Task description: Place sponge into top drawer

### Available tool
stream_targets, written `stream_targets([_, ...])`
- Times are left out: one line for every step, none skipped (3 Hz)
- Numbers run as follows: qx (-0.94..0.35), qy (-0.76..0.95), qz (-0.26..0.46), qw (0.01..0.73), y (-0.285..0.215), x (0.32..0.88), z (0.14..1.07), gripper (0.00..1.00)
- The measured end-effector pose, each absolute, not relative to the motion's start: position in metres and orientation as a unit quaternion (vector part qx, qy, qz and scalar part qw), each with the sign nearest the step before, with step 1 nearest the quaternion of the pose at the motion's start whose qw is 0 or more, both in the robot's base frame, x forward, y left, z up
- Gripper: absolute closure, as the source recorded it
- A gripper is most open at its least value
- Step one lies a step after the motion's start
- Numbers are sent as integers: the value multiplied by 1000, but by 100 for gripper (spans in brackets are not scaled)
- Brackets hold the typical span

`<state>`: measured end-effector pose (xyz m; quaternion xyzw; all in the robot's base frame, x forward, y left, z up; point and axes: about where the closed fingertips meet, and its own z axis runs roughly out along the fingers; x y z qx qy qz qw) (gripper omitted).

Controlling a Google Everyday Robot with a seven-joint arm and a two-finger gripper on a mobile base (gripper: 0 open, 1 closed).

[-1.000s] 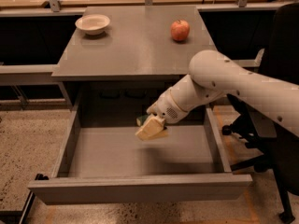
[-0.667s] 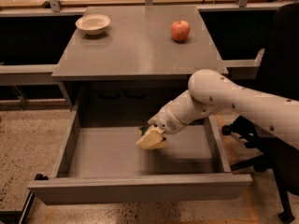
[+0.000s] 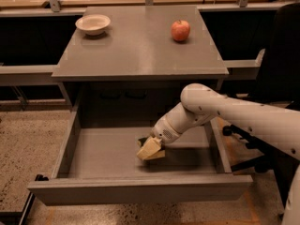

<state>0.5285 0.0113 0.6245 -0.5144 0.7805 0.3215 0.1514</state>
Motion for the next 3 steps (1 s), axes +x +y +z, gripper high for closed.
stream_targets([-514, 782, 321, 147, 12, 529, 619, 9])
stream_targets([-514, 782, 321, 147, 12, 529, 619, 0])
stream_targets([-514, 782, 321, 147, 12, 529, 619, 0])
